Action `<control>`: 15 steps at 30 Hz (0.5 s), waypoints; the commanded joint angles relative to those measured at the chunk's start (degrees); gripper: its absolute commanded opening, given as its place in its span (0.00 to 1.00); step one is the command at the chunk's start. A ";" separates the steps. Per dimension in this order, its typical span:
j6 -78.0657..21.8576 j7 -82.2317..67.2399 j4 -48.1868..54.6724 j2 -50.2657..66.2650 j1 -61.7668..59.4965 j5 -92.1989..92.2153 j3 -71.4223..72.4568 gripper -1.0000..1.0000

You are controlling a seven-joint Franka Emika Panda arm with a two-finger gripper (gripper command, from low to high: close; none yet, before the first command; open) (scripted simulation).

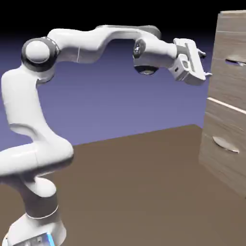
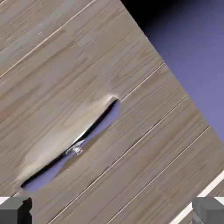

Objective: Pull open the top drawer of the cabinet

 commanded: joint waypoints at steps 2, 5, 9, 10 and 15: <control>0.03 -1.22 2.61 0.21 -4.16 4.71 3.97 0.50; 0.08 -3.05 6.52 0.52 -10.39 11.78 9.91 0.50; 0.14 -5.48 11.73 0.94 -18.69 21.20 17.84 0.50; 0.16 -6.09 13.03 1.05 -20.77 23.56 19.82 0.50; 0.24 -9.14 19.55 1.57 -31.15 35.33 29.73 0.50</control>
